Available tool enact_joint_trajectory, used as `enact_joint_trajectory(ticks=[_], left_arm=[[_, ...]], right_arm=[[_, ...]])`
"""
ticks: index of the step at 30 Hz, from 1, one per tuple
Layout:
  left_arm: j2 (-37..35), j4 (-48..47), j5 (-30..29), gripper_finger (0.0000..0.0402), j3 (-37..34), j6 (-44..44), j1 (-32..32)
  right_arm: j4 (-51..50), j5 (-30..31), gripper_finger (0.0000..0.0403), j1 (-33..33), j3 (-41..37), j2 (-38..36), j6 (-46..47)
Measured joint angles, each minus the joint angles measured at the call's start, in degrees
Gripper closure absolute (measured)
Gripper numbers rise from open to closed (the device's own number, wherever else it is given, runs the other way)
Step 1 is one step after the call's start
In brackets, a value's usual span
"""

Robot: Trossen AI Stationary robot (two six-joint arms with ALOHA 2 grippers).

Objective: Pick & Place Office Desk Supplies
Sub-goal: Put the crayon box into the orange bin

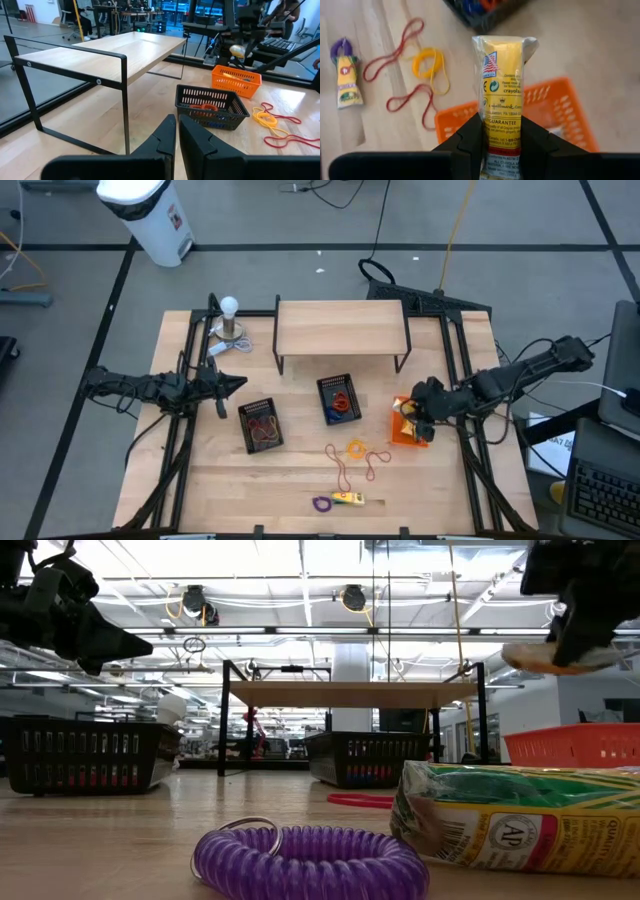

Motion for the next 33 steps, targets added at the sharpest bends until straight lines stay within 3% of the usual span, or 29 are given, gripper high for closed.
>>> enact_joint_trajectory(ticks=[11, 18, 29, 33], left_arm=[[0.0, 0.0, 0.0, 0.038, 0.0, 0.5, 0.0], [0.0, 0.0, 0.0, 0.038, 0.0, 1.0, 0.0], [0.0, 0.0, 0.0, 0.038, 0.0, 2.6, 0.0], [0.0, 0.0, 0.0, 0.038, 0.0, 2.6, 0.0]], right_arm=[[-2.5, -5.8, 0.0319, 0.2, 0.0, 6.1, 14.1], [-5.0, -5.7, 0.0319, 0.1, 0.0, 11.0, 21.6], [-2.4, -7.8, 0.0317, -0.4, 0.0, 19.2, 19.6], [-2.1, -8.9, 0.0296, -0.3, 0.0, 19.8, 18.5]])
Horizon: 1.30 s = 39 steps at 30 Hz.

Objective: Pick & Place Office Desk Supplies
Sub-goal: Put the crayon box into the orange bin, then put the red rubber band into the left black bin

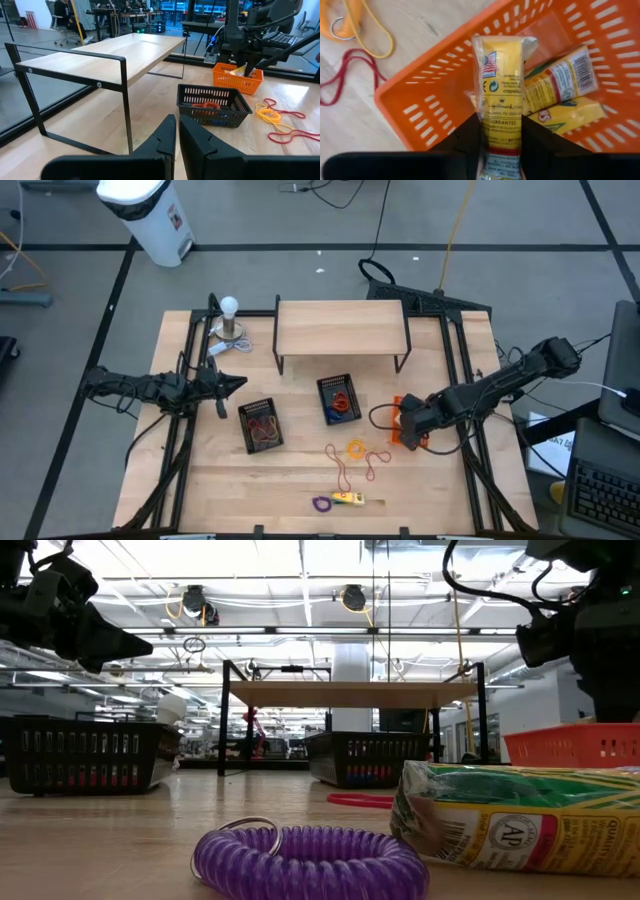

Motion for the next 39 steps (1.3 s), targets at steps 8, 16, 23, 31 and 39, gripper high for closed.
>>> enact_joint_trajectory(ticks=[8, 16, 23, 31, 39], left_arm=[[0.0, 0.0, 0.0, 0.038, 0.0, 1.1, 0.0], [0.0, 0.0, -0.1, 0.038, 0.0, 2.1, 0.0], [0.0, 0.0, -0.1, 0.038, 0.0, 3.0, 0.0], [0.0, 0.0, -0.1, 0.038, 0.0, 1.3, 0.0], [0.0, 0.0, -0.1, 0.038, 0.0, -0.9, 0.0]], right_arm=[[-0.1, -0.1, 0.0195, 0.0, 0.0, -0.8, -3.6], [-0.1, -3.0, 0.0145, -2.6, 0.0, -9.1, -7.0], [2.9, 3.7, 0.0162, -5.3, 0.0, -21.6, -19.8], [20.4, 13.7, 0.0271, -5.3, -0.8, -32.6, -43.4], [36.4, 1.4, 0.0389, -9.1, -7.3, -39.5, -50.8]])
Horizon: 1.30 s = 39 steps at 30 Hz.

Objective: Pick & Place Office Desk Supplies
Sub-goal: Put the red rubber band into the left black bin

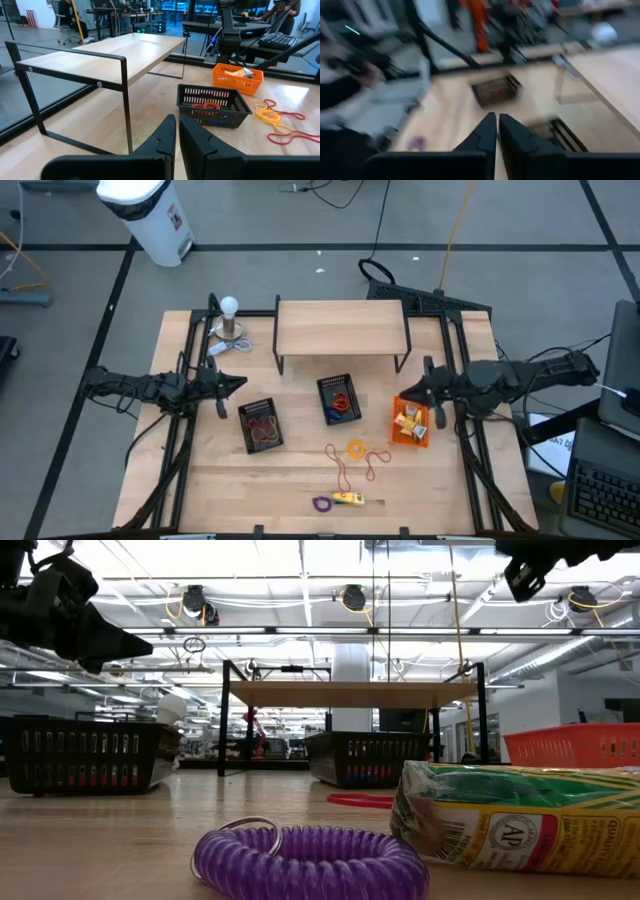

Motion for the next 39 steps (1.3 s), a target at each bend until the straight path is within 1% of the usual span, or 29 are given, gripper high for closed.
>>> enact_joint_trajectory(ticks=[3, 5, 7, 11, 15, 18, 22, 27, 30, 33, 36, 39], left_arm=[[0.0, 0.0, 0.0, 0.038, 0.0, -1.2, 0.0], [0.0, 0.0, 0.0, 0.038, 0.0, -1.2, 0.0], [0.0, 0.0, 0.0, 0.038, 0.0, -1.2, 0.0], [0.0, 0.0, 0.0, 0.038, 0.0, -1.0, 0.0], [0.0, 0.0, 0.0, 0.038, 0.0, -1.0, 0.0], [0.0, 0.0, 0.0, 0.038, 0.0, -0.6, 0.0], [0.0, 0.0, 0.0, 0.038, 0.0, -0.1, 0.0], [0.0, 0.0, 0.0, 0.038, 0.0, 1.9, 0.0], [0.0, 0.0, 0.0, 0.038, 0.0, 1.3, 0.0], [0.0, 0.0, 0.0, 0.038, 0.0, 1.6, 0.0], [0.0, 0.0, -0.1, 0.038, 0.0, 3.7, 0.0], [0.0, 0.0, -0.9, 0.0381, 0.0, 3.3, 0.0]], right_arm=[[7.1, -1.4, 0.0383, -0.9, -4.2, -3.6, 1.0], [9.0, -1.3, 0.039, -1.4, -6.3, -6.0, 1.6], [8.8, -1.3, 0.0399, -1.5, -8.0, -8.5, 1.2], [7.8, -0.4, 0.0399, -1.9, -9.9, -13.3, -0.8], [2.8, 0.1, 0.0401, -2.9, -9.9, -17.0, -1.9], [0.5, 0.1, 0.0402, -2.9, -10.2, -18.3, -2.3], [5.2, -0.1, 0.0402, -2.9, -13.7, -19.1, -1.4], [10.2, -3.1, 0.0402, -2.9, -19.6, -19.3, -0.7], [11.6, -3.5, 0.0402, -2.9, -20.9, -20.3, -2.3], [12.0, -5.2, 0.0402, -2.9, -22.1, -21.3, -4.8], [12.0, -5.7, 0.0402, -2.9, -23.0, -22.5, -5.4], [12.0, -5.8, 0.0402, -2.9, -23.4, -23.4, -5.3]])
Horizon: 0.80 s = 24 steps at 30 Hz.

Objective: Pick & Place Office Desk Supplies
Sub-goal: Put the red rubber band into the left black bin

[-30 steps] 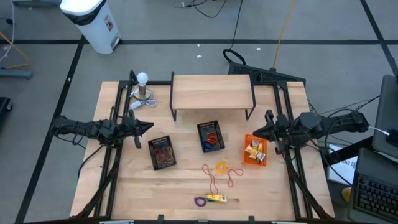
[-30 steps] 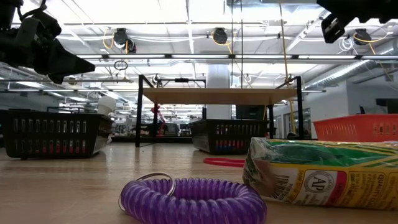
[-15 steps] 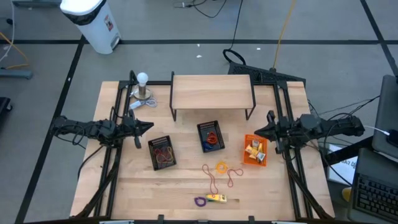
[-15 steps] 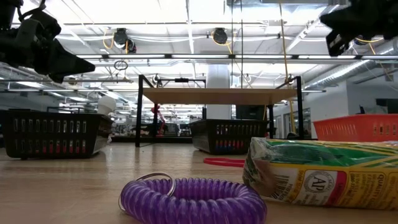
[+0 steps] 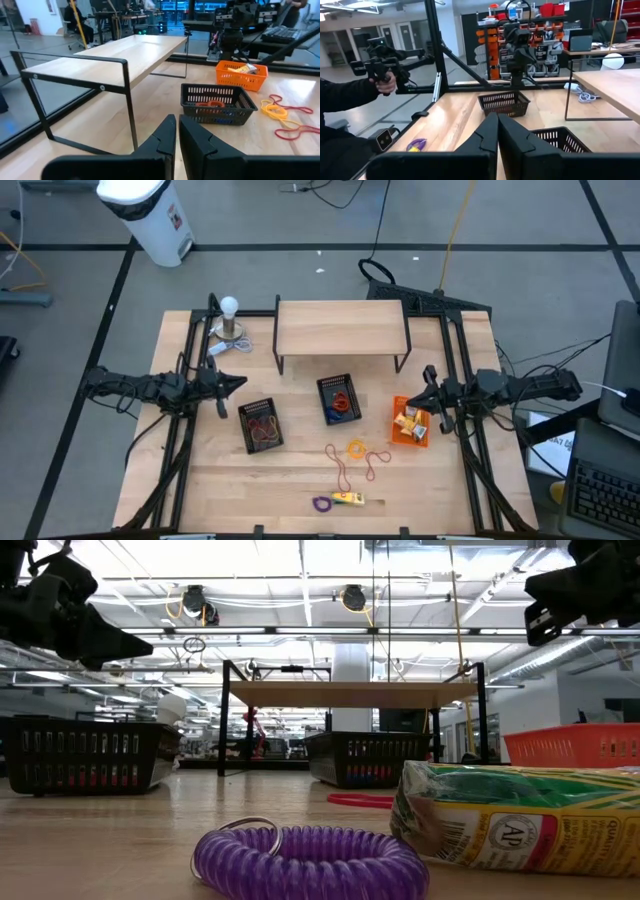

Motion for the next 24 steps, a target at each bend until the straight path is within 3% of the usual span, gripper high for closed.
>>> enact_joint_trajectory(ticks=[5, 11, 15, 19, 24], left_arm=[[0.0, 0.0, -1.7, 0.0381, 0.0, 0.0, 0.0], [0.0, 0.0, -9.7, 0.0391, 0.0, -2.2, 0.0], [1.5, 2.2, -7.0, 0.0398, 0.0, -3.1, 0.0], [9.7, 10.3, -3.2, 0.04, 2.0, -2.8, -0.5], [29.1, 11.5, -2.5, 0.04, 13.2, -2.9, -1.7]], right_arm=[[0.5, -0.2, 0.0402, 0.0, -1.1, -0.5, 0.0], [9.1, -0.1, 0.0403, 0.0, -5.0, -0.5, -1.0], [15.9, 0.1, 0.0403, 0.0, -7.9, -0.5, -2.7], [18.6, 1.6, 0.0403, 0.0, -8.1, -0.4, -5.7], [20.5, 1.5, 0.0403, 0.0, -8.2, -0.4, -6.5]])
